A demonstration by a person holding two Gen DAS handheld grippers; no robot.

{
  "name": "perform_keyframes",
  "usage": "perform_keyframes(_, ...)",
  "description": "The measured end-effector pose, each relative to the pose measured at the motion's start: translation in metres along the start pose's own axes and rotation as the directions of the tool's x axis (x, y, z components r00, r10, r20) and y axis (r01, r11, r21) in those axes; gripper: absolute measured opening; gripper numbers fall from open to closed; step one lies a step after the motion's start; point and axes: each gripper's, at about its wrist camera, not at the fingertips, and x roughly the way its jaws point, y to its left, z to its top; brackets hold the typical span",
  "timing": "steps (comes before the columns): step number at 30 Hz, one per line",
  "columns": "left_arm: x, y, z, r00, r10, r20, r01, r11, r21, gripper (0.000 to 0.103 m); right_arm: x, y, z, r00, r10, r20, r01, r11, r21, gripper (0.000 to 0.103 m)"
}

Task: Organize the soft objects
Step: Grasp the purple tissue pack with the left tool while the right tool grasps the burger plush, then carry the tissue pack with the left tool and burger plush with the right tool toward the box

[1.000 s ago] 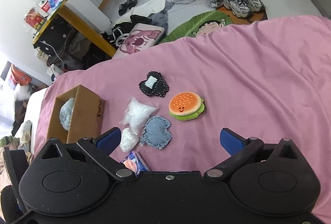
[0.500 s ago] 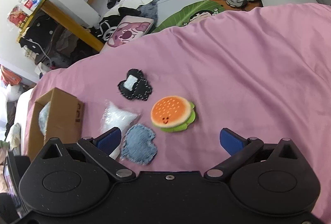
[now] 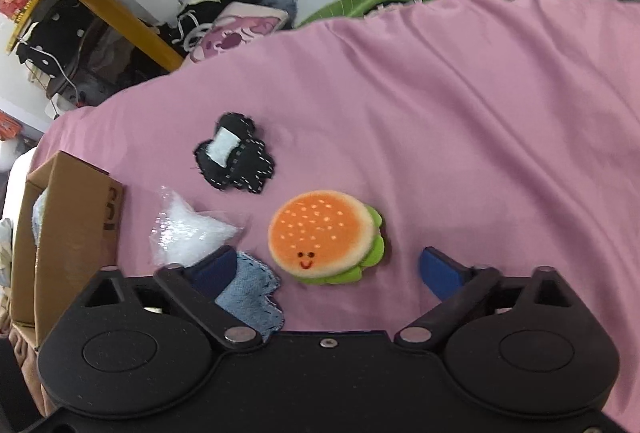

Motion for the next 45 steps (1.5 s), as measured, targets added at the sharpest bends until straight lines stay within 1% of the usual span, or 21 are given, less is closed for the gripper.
perform_keyframes(1,0.0,-0.001,0.0,1.0,-0.003,0.002,0.003,1.0,0.004,0.085,0.002,-0.002,0.001,1.0,-0.004,-0.01,0.004,1.0,0.008,0.078)
perform_keyframes(3,0.002,-0.001,0.003,1.0,-0.01,0.006,0.011,1.0,-0.002,0.079,0.003,-0.005,0.001,1.0,-0.015,-0.007,0.015,1.0,0.021,0.067)
perform_keyframes(4,0.003,-0.001,0.002,1.0,-0.013,0.009,0.013,1.0,-0.007,0.077,0.002,-0.006,0.001,1.0,-0.014,-0.002,0.015,1.0,0.022,0.064)
perform_keyframes(6,0.001,0.002,0.002,1.0,-0.019,0.013,0.019,1.0,-0.01,0.075,0.0,-0.006,0.001,1.0,-0.03,0.003,0.03,0.999,0.024,0.052)
perform_keyframes(8,0.0,0.003,0.002,0.999,-0.026,0.018,0.027,1.0,-0.006,0.074,-0.003,-0.006,-0.001,0.999,-0.041,0.005,0.041,0.999,0.031,0.048)
perform_keyframes(10,0.001,0.003,0.002,0.999,-0.035,0.016,0.035,0.999,-0.006,0.074,-0.007,-0.007,-0.002,0.999,-0.036,0.009,0.035,0.999,0.041,0.045)
perform_keyframes(12,0.001,0.004,0.003,0.999,-0.043,0.023,0.043,0.999,-0.005,0.074,-0.011,-0.006,-0.003,1.0,-0.022,0.007,0.022,0.999,0.048,0.04)
perform_keyframes(18,-0.013,0.023,0.008,0.995,-0.089,0.05,0.09,0.996,-0.009,0.073,-0.025,0.009,-0.008,0.999,-0.035,0.032,0.035,0.999,0.023,0.035)
perform_keyframes(22,-0.028,0.034,0.008,0.99,-0.115,0.078,0.116,0.993,-0.001,0.073,-0.044,0.016,-0.013,0.996,-0.048,0.078,0.047,0.999,0.018,0.035)
perform_keyframes(26,-0.047,0.034,0.002,0.982,-0.148,0.121,0.145,0.989,0.036,0.073,-0.063,0.024,-0.018,0.99,-0.068,0.125,0.068,0.998,0.004,0.035)
perform_keyframes(30,-0.069,0.043,-0.004,0.968,-0.197,0.153,0.192,0.98,0.046,0.073,-0.083,0.03,-0.02,0.983,-0.076,0.168,0.078,0.997,-0.001,0.035)
perform_keyframes(33,-0.08,0.046,-0.002,0.958,-0.224,0.18,0.217,0.974,0.061,0.073,-0.099,0.038,-0.026,0.976,-0.077,0.206,0.08,0.997,-0.008,0.035)
perform_keyframes(38,-0.099,0.049,0.0,0.941,-0.258,0.22,0.241,0.965,0.101,0.073,-0.118,0.05,-0.037,0.967,-0.042,0.25,0.046,0.999,-0.012,0.035)
perform_keyframes(45,-0.129,0.058,0.001,0.9,-0.327,0.288,0.287,0.942,0.172,0.073,-0.131,0.074,-0.047,0.959,-0.038,0.28,0.054,0.997,-0.047,0.035)
